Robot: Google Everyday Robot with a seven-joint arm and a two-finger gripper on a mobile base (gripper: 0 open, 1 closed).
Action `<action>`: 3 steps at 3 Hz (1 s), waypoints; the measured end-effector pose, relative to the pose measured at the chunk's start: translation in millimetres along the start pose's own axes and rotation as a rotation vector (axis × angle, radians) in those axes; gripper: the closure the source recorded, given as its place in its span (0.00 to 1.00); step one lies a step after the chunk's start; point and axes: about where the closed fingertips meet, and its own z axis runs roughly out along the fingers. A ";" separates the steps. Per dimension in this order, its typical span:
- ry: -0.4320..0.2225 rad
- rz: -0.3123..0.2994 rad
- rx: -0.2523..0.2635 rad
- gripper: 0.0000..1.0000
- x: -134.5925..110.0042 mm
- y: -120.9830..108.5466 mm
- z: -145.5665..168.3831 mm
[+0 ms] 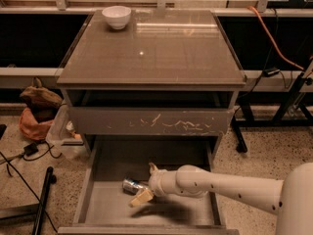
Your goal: Place redbull can into middle drawer
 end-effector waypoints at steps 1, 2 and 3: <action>-0.014 -0.011 0.064 0.00 -15.6 -6.2 -38.4; -0.026 -0.011 0.202 0.00 -43.1 -16.7 -119.9; -0.018 0.006 0.344 0.00 -71.2 -35.1 -216.4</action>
Offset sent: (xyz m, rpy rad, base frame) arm -0.0034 -0.1693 0.2344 -0.1295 -0.2863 -0.3138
